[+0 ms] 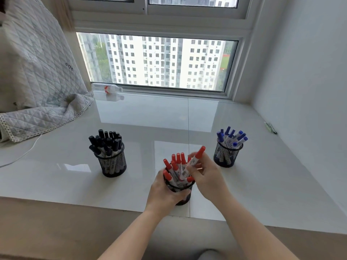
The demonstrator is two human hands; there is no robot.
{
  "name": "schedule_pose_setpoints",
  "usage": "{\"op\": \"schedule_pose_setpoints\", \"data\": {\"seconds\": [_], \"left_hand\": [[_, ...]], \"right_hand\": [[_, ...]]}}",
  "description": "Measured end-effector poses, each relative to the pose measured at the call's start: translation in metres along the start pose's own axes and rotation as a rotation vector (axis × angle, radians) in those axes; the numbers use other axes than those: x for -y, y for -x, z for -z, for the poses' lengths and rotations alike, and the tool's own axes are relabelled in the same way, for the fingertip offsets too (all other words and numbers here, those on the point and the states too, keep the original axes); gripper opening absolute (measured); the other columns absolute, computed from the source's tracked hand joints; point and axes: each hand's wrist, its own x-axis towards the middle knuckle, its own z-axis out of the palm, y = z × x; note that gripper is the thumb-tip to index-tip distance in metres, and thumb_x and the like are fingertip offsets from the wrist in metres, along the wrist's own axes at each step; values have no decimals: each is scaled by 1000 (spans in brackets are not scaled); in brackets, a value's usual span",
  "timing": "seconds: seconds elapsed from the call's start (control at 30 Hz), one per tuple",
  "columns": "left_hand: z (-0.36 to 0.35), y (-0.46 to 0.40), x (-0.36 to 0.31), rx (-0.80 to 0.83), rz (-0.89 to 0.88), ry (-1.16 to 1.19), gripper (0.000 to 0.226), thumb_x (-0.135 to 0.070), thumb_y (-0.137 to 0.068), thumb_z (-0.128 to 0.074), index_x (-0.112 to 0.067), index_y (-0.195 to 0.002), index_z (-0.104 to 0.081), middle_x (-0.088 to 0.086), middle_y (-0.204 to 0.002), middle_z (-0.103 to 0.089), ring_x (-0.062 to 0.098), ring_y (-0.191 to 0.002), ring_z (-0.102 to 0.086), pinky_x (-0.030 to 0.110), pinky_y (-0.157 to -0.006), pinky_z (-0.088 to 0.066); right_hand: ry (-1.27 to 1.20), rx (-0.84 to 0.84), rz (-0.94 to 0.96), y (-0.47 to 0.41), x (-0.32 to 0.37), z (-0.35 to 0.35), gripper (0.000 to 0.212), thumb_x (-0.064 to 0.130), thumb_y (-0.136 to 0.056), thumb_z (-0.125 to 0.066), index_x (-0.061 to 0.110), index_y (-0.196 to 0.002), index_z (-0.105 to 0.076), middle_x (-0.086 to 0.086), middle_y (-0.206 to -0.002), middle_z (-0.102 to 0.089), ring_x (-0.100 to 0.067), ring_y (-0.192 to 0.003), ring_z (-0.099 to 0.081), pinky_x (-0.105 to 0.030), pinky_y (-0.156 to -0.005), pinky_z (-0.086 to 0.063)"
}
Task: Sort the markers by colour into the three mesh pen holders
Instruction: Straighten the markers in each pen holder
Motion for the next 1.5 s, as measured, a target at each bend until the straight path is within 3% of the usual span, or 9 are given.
{"op": "schedule_pose_setpoints", "data": {"seconds": [0.17, 0.27, 0.53, 0.7, 0.87, 1.0, 1.13, 1.4, 1.5], "left_hand": [[0, 0, 1, 8, -18, 8, 63, -45, -49, -84, -55, -97, -44, -31, -91, -62, -14, -86, -59, 1, -62, -44], [1, 1, 1, 9, -20, 16, 63, -45, -51, -85, -46, -102, -47, -26, -93, -64, -9, -87, -62, 5, -64, -47], [0, 2, 1, -27, -33, 18, 60, -50, -48, -79, -47, -101, -50, -24, -91, -64, -8, -85, -62, 12, -69, -50], [-4, 4, 5, -79, -19, 30, 59, -48, -44, -77, -47, -98, -51, -25, -87, -64, -12, -83, -59, 1, -62, -43], [-3, 4, 8, -95, -30, 2, 63, -53, -46, -80, -47, -100, -49, -26, -92, -62, -11, -88, -58, 2, -66, -44], [4, 2, 14, -134, -22, 15, 64, -52, -47, -80, -45, -102, -49, -23, -97, -63, -9, -90, -59, 6, -67, -46], [16, -5, 21, -206, 7, 19, 65, -43, -53, -82, -37, -109, -51, -19, -101, -64, -4, -95, -59, 13, -73, -44], [34, -45, 37, -337, 59, -75, 77, -41, -57, -82, -26, -123, -44, -6, -121, -56, 13, -110, -55, 31, -89, -46], [39, -57, 46, -370, 102, -86, 79, -36, -60, -82, -26, -126, -39, -4, -127, -52, 14, -111, -55, 38, -94, -48]], "right_hand": [[155, -61, 92, 4, -8, -3, 73, 5, -75, -70, 42, -123, -29, 9, -81, -60, -5, -66, -65, -26, -65, -57], [200, -65, 161, 7, -10, -5, 85, 5, -75, -71, 46, -130, -21, 12, -85, -58, -4, -66, -64, -15, -62, -53], [321, -4, 193, 14, -14, -15, 55, 4, -80, -63, 37, -120, -42, 25, -88, -52, 15, -72, -53, 3, -67, -37], [305, 2, 144, 13, -17, -17, 34, 4, -85, -57, 22, -113, -62, 7, -103, -68, -7, -91, -62, -18, -84, -48], [222, 1, 145, 9, -18, -8, 24, 12, -91, -54, 20, -109, -67, 11, -97, -65, -5, -93, -61, -17, -82, -48], [119, -136, 33, 11, -32, 1, 17, 17, -90, -56, 27, -101, -65, 15, -92, -64, 2, -85, -59, -4, -70, -41], [67, -379, -214, 5, -64, 15, 12, 17, -89, -55, 24, -98, -58, 11, -88, -60, -11, -83, -58, -11, -64, -40], [193, -540, -500, -34, -117, 47, 49, 20, -74, -71, 5, -116, -52, -12, -119, -52, -27, -106, -52, -37, -92, -46], [164, -524, -562, -52, -128, 53, 81, 27, -69, -77, 5, -135, -36, -15, -136, -41, -30, -122, -46, -45, -100, -42]]}}
